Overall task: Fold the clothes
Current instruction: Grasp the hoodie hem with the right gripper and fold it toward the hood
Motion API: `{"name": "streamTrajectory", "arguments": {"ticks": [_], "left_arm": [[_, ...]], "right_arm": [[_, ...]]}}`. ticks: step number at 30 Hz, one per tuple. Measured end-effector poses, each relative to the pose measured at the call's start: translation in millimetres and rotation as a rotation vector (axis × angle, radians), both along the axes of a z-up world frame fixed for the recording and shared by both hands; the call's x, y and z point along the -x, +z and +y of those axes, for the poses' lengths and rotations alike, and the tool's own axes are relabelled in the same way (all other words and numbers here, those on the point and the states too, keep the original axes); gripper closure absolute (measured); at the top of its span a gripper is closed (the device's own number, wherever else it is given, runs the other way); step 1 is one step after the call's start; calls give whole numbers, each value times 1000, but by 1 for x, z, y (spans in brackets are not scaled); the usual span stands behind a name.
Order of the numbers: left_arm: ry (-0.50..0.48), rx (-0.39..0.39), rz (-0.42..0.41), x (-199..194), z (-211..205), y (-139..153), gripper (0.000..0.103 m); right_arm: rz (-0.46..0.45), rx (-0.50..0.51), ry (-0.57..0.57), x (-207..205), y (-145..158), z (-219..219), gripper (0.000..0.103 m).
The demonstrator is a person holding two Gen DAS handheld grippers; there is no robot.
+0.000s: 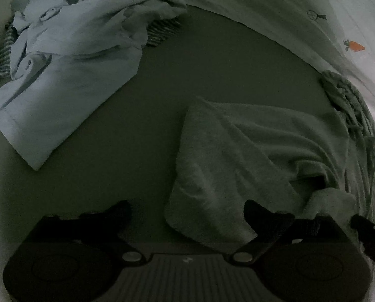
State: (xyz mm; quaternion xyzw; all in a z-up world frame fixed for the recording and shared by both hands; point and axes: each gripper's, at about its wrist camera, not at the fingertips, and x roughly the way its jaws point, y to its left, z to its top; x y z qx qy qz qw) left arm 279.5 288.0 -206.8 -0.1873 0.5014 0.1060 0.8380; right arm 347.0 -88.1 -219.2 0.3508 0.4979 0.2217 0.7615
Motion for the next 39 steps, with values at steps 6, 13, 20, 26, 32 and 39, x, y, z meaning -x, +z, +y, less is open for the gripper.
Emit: {"name": "streamTrajectory", "arguments": {"ticks": [6, 13, 20, 26, 32, 39], "left_arm": [[-15, -12, -4, 0, -2, -1, 5], [33, -10, -42, 18, -8, 20, 6], [16, -52, -72, 42, -62, 44, 6], [-6, -65, -72, 53, -122, 52, 6], [-41, -134, -53, 60, -165, 48, 5], [-99, -201, -38, 29, -191, 43, 5]], "right_arm": [[-175, 118, 49, 4, 30, 12, 100], [-370, 182, 49, 11, 77, 2, 100], [-484, 93, -120, 6, 126, -59, 100], [-525, 196, -320, 1, 152, -169, 100], [-437, 343, -518, -7, 137, -290, 100], [-374, 281, -601, -6, 109, -342, 100]]}}
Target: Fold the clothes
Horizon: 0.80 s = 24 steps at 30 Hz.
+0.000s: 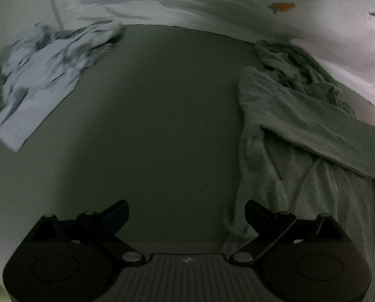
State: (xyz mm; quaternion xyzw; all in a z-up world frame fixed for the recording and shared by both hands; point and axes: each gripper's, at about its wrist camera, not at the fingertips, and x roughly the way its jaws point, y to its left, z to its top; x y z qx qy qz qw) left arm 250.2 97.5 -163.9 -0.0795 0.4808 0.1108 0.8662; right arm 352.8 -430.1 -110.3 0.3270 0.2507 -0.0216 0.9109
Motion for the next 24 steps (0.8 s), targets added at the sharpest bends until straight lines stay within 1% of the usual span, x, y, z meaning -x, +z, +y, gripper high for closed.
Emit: {"name": "streamTrajectory", "arguments": {"ticks": [3, 4, 7, 10, 11, 12, 15, 16, 17, 18, 19, 21, 24], "left_arm": [[-70, -50, -13, -22, -17, 0, 5], [-79, -69, -15, -30, -21, -1, 5], [-85, -125, -9, -57, -32, -7, 5], [-60, -174, 36, -82, -31, -19, 5], [-52, -191, 51, -90, -30, -23, 5], [-37, -187, 68, -95, -27, -27, 5], [15, -124, 118, -103, -9, -38, 2], [18, -107, 125, -104, -6, -38, 2], [16, -98, 131, -105, -4, -37, 2], [11, -99, 131, -105, -4, -35, 2], [3, -106, 124, -105, -4, -32, 3], [-9, -111, 110, -104, -6, -25, 3], [-24, -102, 98, -106, -8, -18, 3]], "right_arm": [[-1, -10, 4, -4, -7, -2, 100], [2, -12, 4, -3, -9, -3, 100], [19, -20, -5, -4, -19, -9, 100], [60, -9, -40, -7, -32, -18, 100], [84, -15, -62, -9, -41, -24, 100], [109, -21, -85, -12, -50, -29, 100], [200, -45, -120, -21, -76, -41, 99], [223, -30, -130, -21, -82, -42, 93], [242, -13, -144, -21, -86, -42, 89], [244, -16, -149, -17, -88, -42, 80], [246, -19, -154, -14, -91, -43, 69], [228, -50, -173, -1, -95, -43, 61], [243, -86, -197, 14, -105, -41, 59]]}}
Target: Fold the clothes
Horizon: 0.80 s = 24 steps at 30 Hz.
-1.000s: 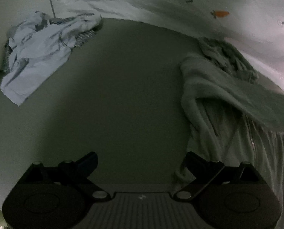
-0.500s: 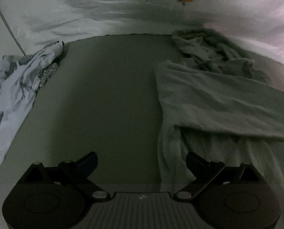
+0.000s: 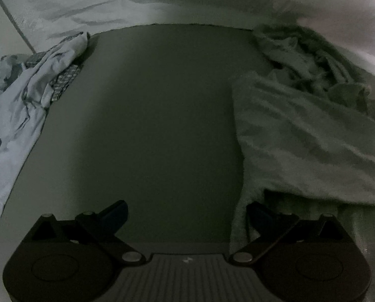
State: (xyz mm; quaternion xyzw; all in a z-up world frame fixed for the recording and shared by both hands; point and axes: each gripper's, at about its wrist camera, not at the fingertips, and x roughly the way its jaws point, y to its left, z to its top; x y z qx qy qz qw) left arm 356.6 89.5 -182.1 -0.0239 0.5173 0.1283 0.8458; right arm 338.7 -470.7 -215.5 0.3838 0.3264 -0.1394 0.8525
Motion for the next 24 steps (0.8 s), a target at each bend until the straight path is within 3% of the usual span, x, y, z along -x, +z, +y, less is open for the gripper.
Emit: {"name": "streamTrajectory", "arguments": {"ticks": [8, 11, 12, 14, 16, 22, 24], "left_arm": [[-60, 15, -93, -21, -8, 31, 2], [-91, -14, -80, -32, -14, 25, 2], [-101, -34, -68, -34, -17, 19, 2], [-121, -73, -42, -39, -23, 7, 2], [-138, -102, -10, -40, -27, -6, 2], [-137, -72, -1, -37, -24, -20, 0], [-124, -34, 5, -38, -19, -22, 0]], "right_arm": [[16, 110, 70, -4, -1, 23, 52], [35, 201, 120, -14, -1, 37, 51], [52, 252, 141, -18, 0, 44, 53], [103, 360, 182, -26, 2, 56, 67], [127, 403, 210, -31, 2, 60, 86], [-6, 175, 141, -13, 7, 39, 88], [-95, -4, 91, -5, 5, 30, 88]]}}
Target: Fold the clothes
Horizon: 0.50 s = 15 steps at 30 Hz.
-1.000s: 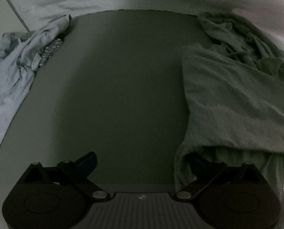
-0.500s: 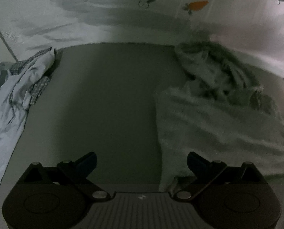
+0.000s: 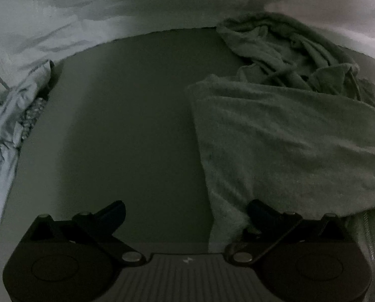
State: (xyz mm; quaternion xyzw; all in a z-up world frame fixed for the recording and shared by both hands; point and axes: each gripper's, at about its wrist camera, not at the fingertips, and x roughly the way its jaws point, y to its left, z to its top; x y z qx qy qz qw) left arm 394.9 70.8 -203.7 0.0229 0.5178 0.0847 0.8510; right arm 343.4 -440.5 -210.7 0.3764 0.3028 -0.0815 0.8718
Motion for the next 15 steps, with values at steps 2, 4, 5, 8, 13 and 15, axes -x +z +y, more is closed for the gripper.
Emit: {"name": "streamTrajectory", "arguments": {"ticks": [2, 4, 5, 8, 13, 15], "left_arm": [[35, 69, 16, -2, 9, -3, 0], [62, 133, 20, -2, 18, -5, 0], [52, 132, 14, -1, 18, -5, 0], [43, 123, -13, 4, 16, -6, 0], [42, 124, -28, 9, 15, -7, 0], [42, 125, -31, 10, 14, -7, 0]], "right_arm": [[-93, -183, -35, 9, -4, -5, 88], [-171, -325, -52, 13, -8, -3, 88], [-193, -383, -56, 13, -10, 1, 88], [-253, -576, -65, 11, -20, 15, 88], [-286, -873, -63, 0, -41, 51, 88], [-255, -907, -16, -5, -42, 67, 88]]}}
